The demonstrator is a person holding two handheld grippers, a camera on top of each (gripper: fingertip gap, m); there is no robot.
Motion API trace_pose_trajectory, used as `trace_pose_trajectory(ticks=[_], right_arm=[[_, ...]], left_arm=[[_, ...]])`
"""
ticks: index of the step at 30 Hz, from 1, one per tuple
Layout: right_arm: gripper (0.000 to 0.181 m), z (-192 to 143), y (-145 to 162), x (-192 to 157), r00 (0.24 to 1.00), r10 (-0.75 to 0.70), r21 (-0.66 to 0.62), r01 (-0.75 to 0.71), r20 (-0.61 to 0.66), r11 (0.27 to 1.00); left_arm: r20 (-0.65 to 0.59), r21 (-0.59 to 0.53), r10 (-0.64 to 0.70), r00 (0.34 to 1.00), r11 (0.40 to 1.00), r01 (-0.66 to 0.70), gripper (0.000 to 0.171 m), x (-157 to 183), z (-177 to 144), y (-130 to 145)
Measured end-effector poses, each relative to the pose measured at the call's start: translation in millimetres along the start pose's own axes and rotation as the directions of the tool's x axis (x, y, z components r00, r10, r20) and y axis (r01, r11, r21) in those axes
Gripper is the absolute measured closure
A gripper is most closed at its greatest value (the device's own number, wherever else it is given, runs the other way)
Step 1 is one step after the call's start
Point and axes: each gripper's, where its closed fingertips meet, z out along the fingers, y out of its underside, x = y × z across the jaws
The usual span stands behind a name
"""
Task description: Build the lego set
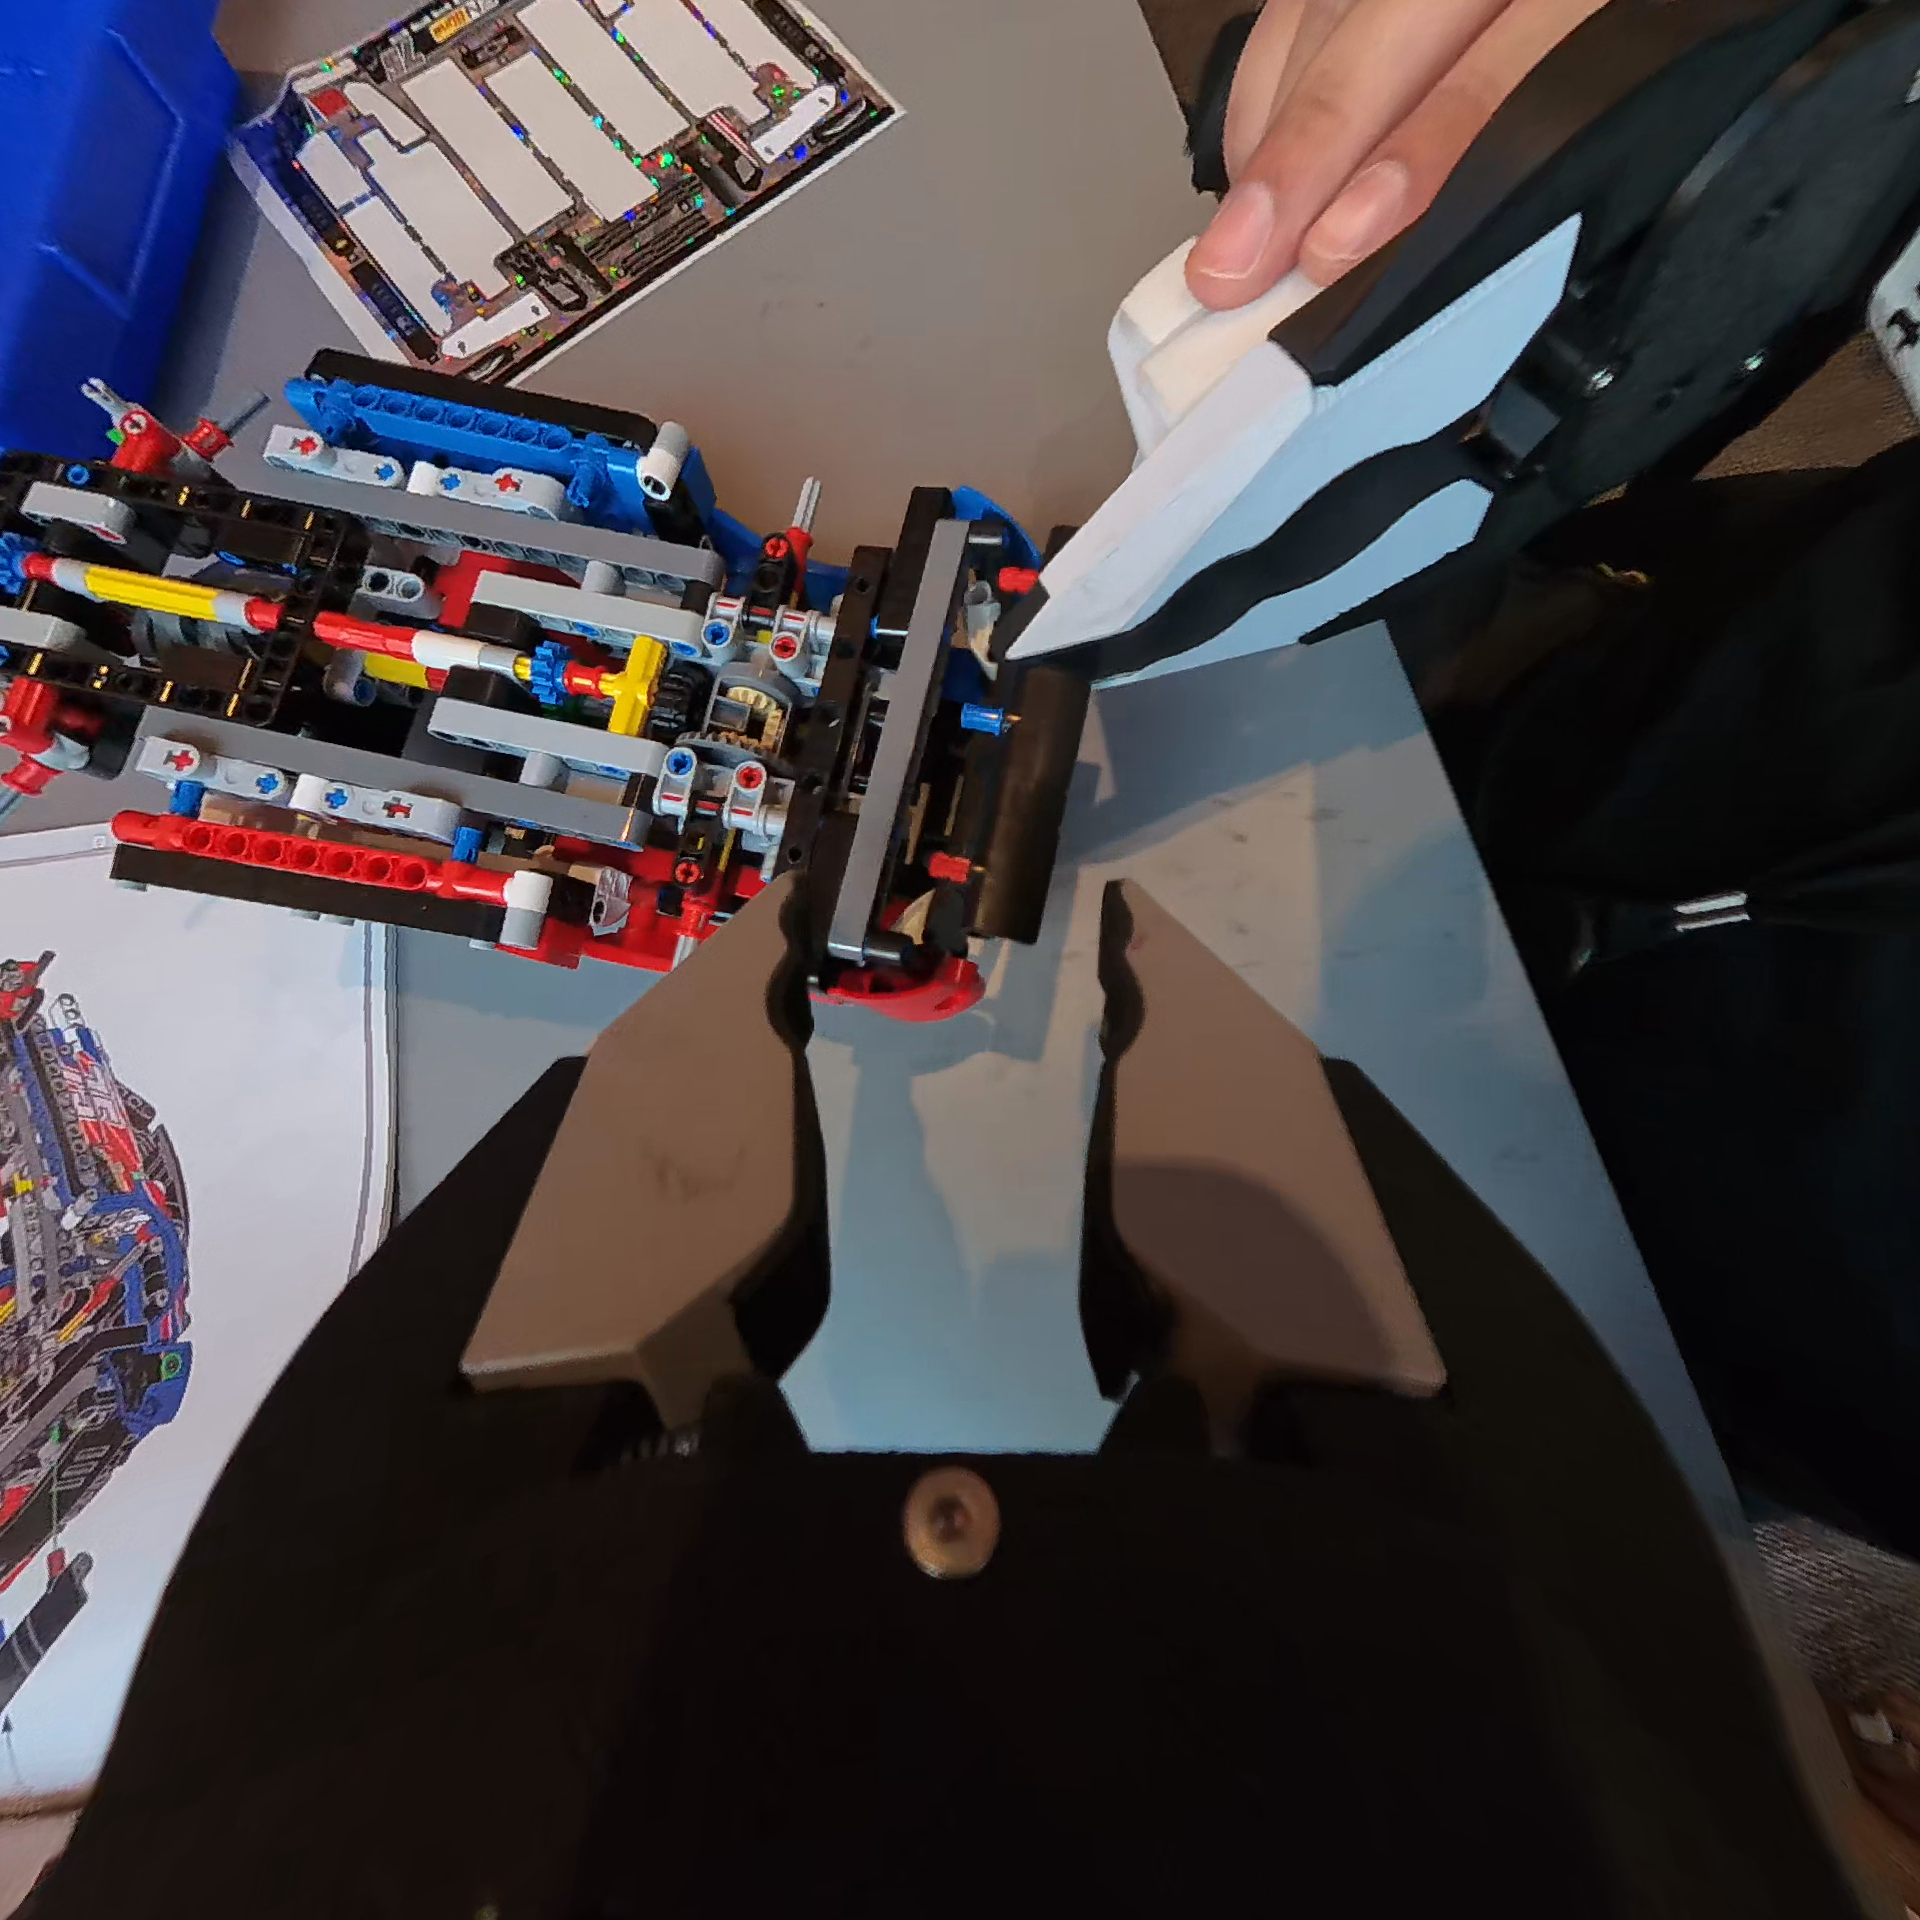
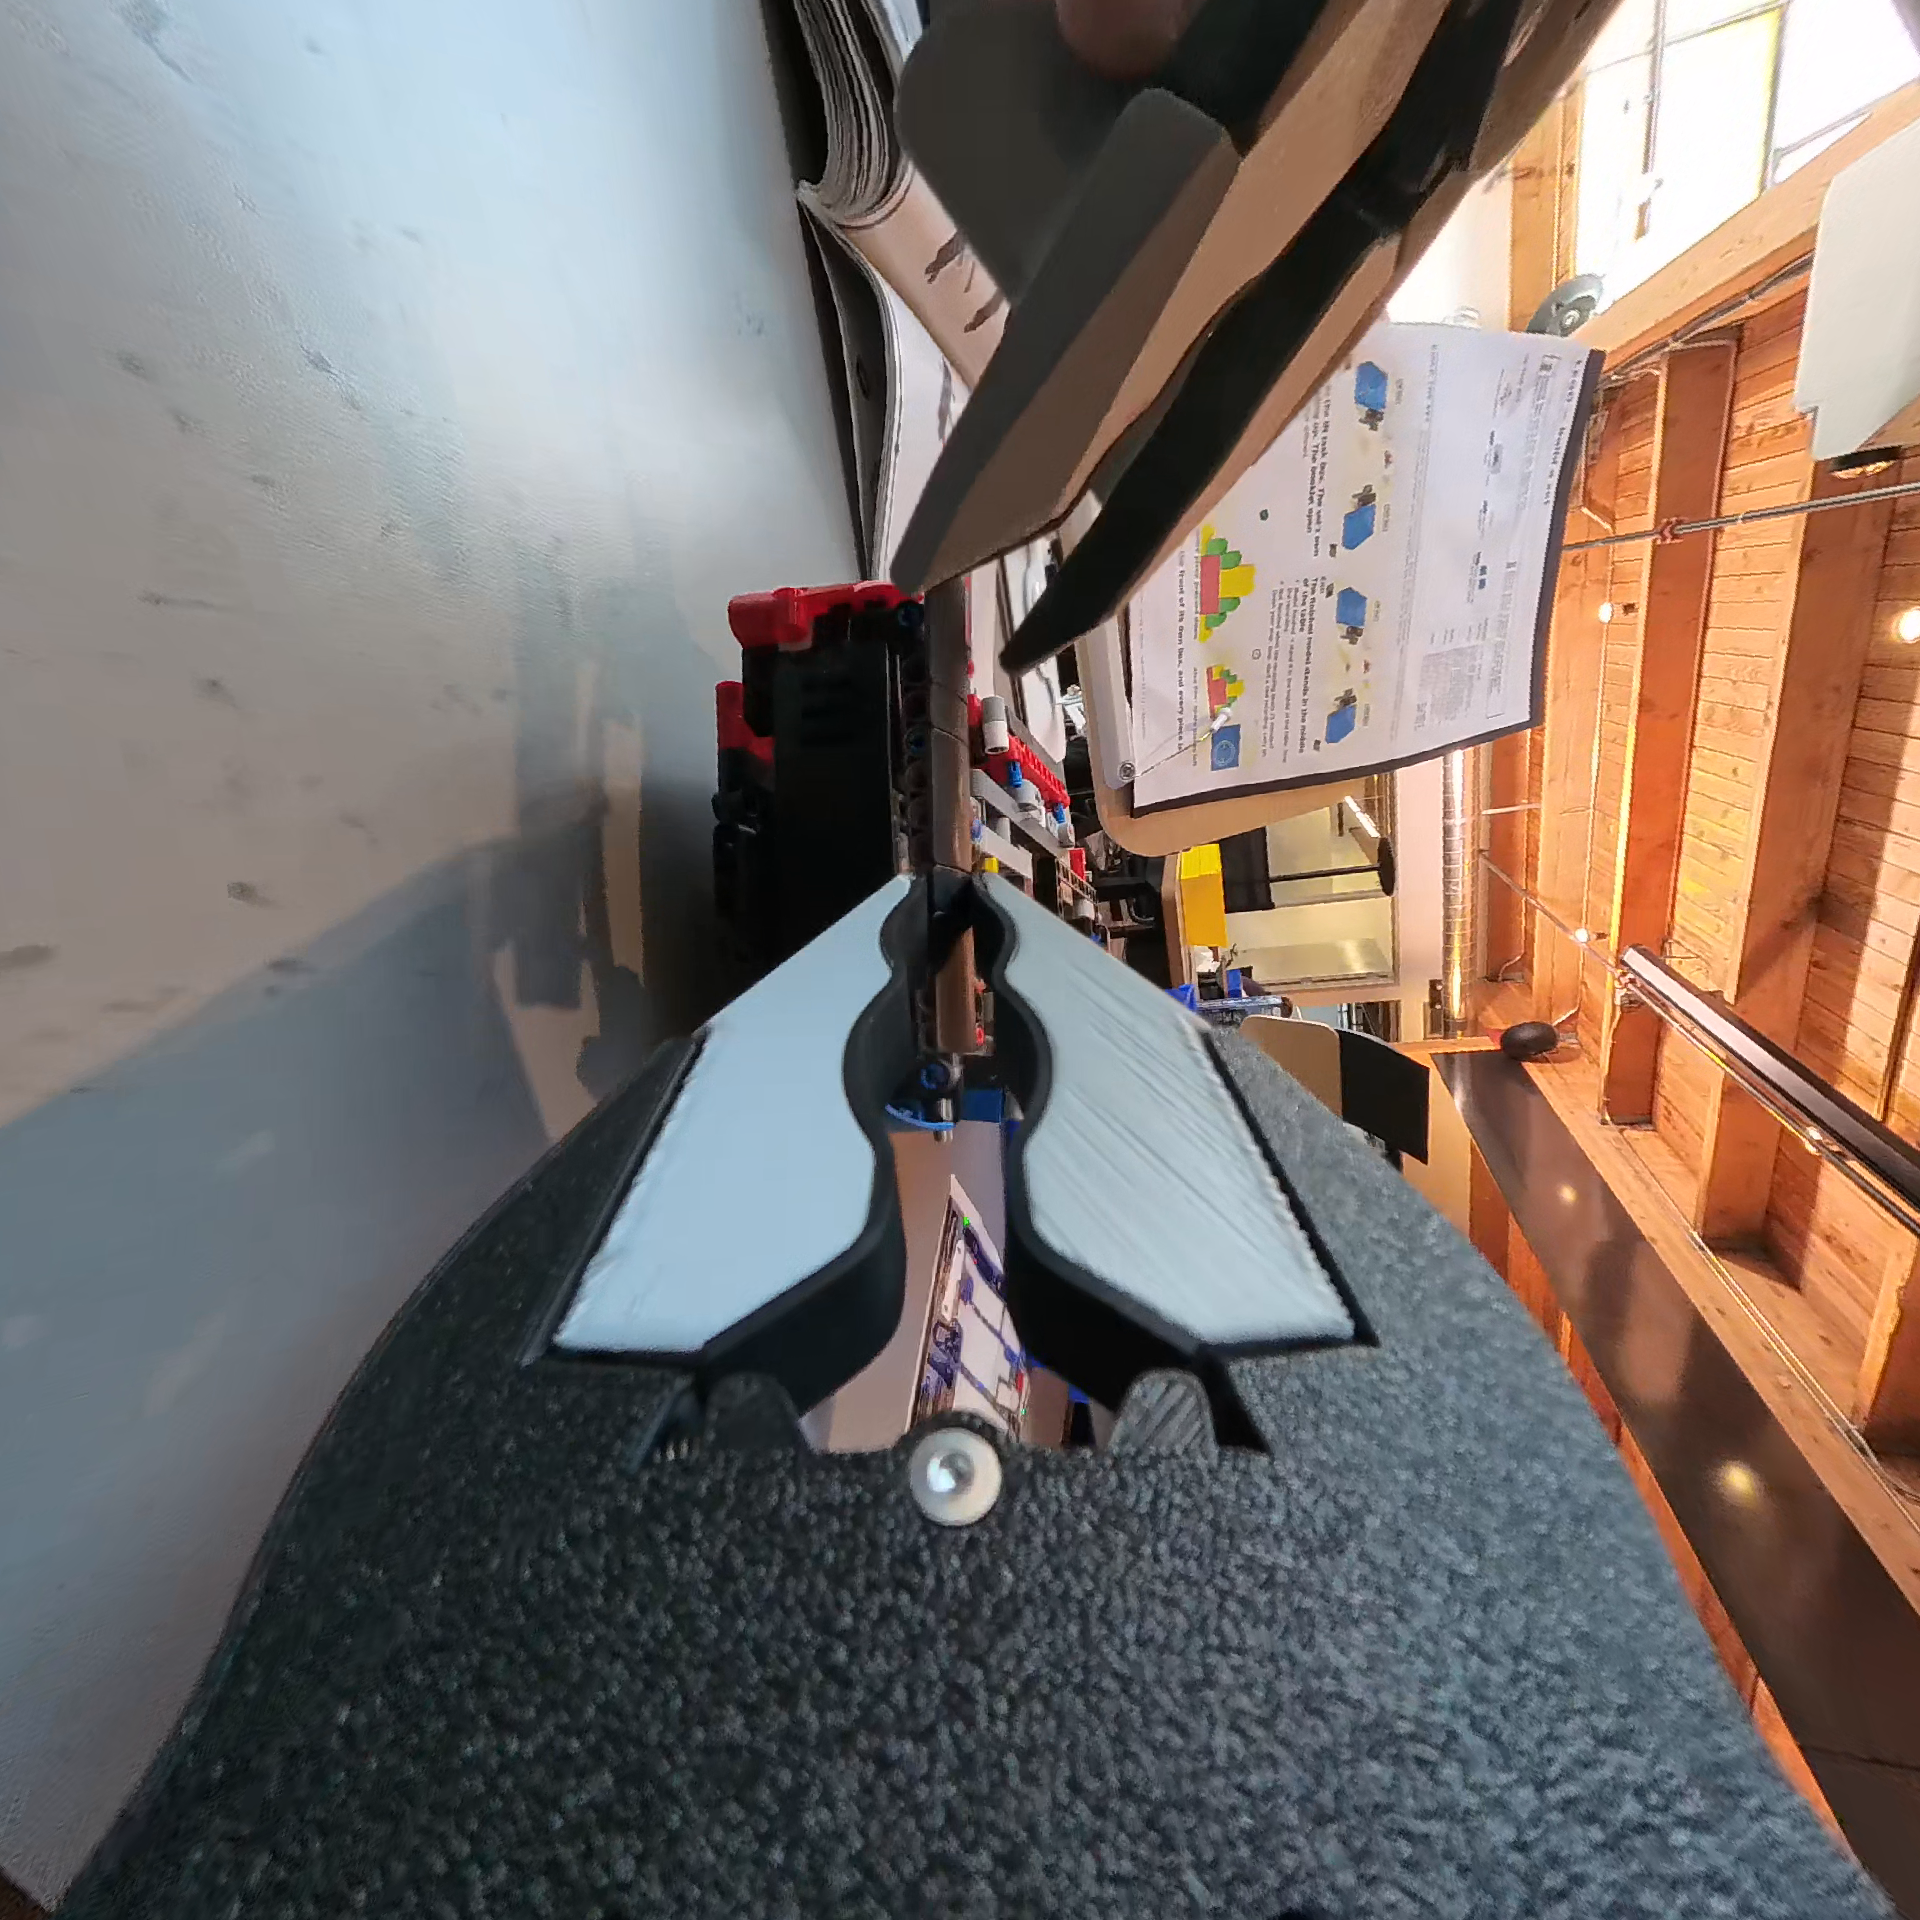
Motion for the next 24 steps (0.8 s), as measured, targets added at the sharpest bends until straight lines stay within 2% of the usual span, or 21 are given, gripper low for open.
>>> trace_pose_trajectory(ticks=[5,17,21,24], right_arm=[[0.174,3,2,-3,0.999,0.012,-0.016,-0.011,0.038,1.0],[0.174,5,7,-4,0.995,0.033,-0.053,-0.028,0.091,0.998],[0.174,4,10,-1,0.994,0.039,-0.054,-0.034,0.1,0.998],[0.174,3,10,0,0.993,0.05,-0.05,-0.045,0.108,0.998]], left_arm=[[-0.052,-0.032,-0.027,0.998,0.999,0.025,0.118,-4,14,8],[-0.101,-0.009,-0.007,0.995,1.0,0.006,0.12,-2,18,5],[-0.084,0.007,-0.015,0.996,1.0,0.016,0.13,0,15,4],[0.001,-0.002,0.027,1.0,1.0,-0.027,0.134,-1,11,6]])
